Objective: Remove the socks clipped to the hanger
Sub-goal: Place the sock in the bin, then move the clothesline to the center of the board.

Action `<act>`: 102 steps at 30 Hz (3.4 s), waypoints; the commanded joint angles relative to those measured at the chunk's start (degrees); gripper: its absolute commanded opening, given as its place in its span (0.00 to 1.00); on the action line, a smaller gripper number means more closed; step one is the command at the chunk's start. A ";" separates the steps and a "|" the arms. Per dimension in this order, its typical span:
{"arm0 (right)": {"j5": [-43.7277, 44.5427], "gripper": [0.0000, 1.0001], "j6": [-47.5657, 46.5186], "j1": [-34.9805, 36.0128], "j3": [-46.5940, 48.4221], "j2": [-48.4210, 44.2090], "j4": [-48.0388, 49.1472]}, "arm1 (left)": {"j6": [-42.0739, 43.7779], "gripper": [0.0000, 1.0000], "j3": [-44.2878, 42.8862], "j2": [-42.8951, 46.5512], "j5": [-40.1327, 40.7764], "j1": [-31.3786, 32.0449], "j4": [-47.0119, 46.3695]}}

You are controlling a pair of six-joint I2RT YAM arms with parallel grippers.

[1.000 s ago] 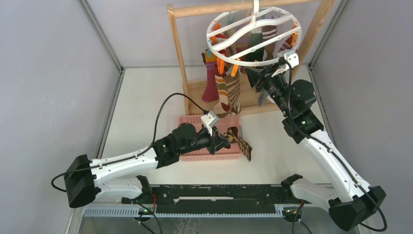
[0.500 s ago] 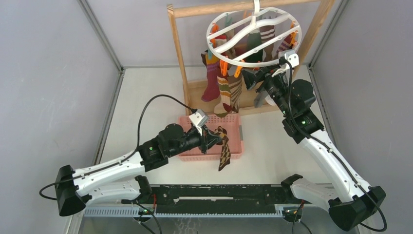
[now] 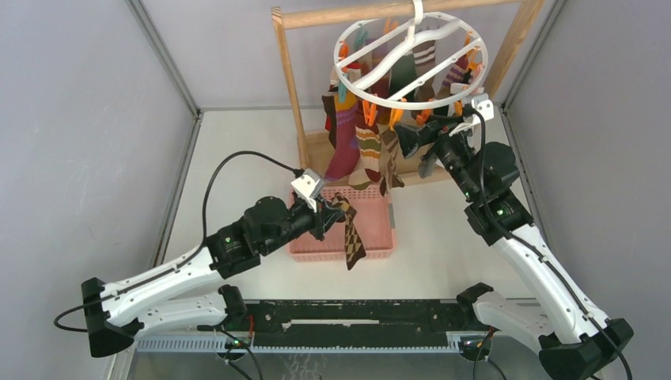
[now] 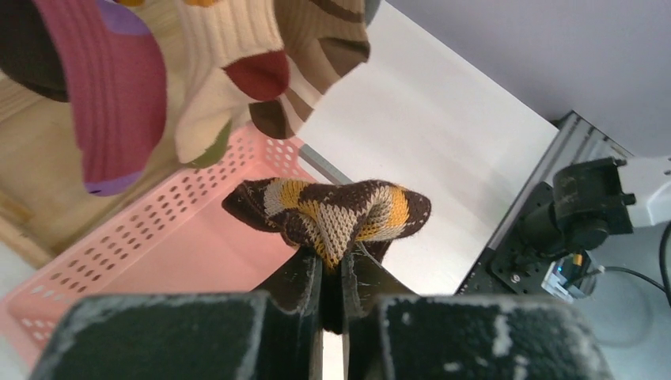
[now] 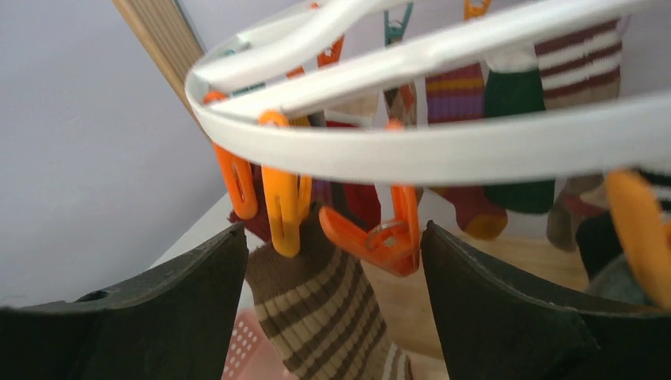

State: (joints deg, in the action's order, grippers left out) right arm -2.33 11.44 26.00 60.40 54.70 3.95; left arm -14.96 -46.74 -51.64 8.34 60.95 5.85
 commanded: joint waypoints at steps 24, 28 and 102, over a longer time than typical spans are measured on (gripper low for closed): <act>5.31 0.90 7.82 0.00 -13.81 -13.53 -12.19 | -0.60 0.18 -3.81 -4.86 8.19 -10.83 4.88; 5.06 0.90 8.21 -0.06 -14.15 -14.45 -13.52 | -1.37 0.20 -4.14 -8.46 10.26 -11.16 4.87; -0.94 0.90 11.86 1.36 -20.13 -17.08 -14.22 | -15.75 0.19 -8.72 -32.82 16.98 -29.03 -16.91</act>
State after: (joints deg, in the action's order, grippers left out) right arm -2.90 22.46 26.89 40.62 38.37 -11.40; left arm -29.61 -56.38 -83.33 22.52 32.40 0.91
